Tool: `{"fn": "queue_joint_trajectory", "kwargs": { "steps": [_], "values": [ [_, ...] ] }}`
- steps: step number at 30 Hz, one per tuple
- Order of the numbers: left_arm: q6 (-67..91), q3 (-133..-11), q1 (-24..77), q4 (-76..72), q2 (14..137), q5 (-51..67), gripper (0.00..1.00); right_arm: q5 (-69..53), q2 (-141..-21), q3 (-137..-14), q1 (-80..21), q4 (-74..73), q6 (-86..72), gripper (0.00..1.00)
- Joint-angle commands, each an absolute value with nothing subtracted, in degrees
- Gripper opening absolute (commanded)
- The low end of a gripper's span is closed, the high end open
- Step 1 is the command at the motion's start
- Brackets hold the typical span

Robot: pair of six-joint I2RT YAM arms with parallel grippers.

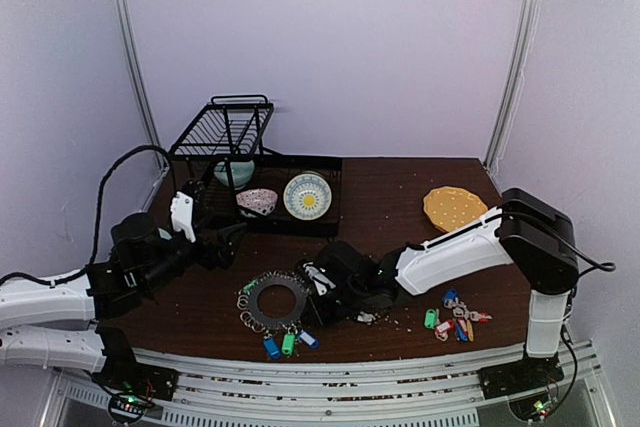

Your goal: Put the keys on the keyring

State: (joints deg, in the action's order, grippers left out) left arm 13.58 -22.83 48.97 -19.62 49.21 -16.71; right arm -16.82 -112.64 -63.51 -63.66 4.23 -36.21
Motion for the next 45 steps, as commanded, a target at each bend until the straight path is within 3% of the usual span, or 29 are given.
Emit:
{"fn": "queue_joint_trajectory", "kwargs": {
  "steps": [1,8,15,22,29,33,45],
  "values": [
    [12.86,-22.93,49.17,-21.42,50.01,-14.67,0.91,-15.21,-112.8,-63.95,-63.27,2.42,-35.22,0.01],
    [11.13,-23.72,49.13,-21.68,51.06,-10.55,0.91,-16.11,-108.72,-65.36,-63.25,-3.28,-25.92,0.0],
    [8.57,-24.53,49.22,-24.98,52.36,0.73,0.88,-16.95,-100.07,-67.61,-63.21,-11.98,-8.36,0.0],
    [3.07,-30.69,52.77,-20.06,56.69,15.92,0.65,-17.42,-92.54,-73.52,-63.27,-20.76,6.47,0.0],
    [-1.66,-35.46,57.64,-14.88,61.06,23.15,0.43,-18.25,-83.88,-72.25,-64.1,-17.12,15.6,0.0],
    [-3.18,-36.21,57.8,-16.0,61.76,23.98,0.35,-18.31,-80.45,-69.25,-64.53,-13.42,17.48,0.0],
    [-8.2,-37.99,61.58,-21.46,66.11,22.31,0.25,-20.05,-78.47,-68.78,-65.26,-12.05,20.8,0.0]
  ]
}}
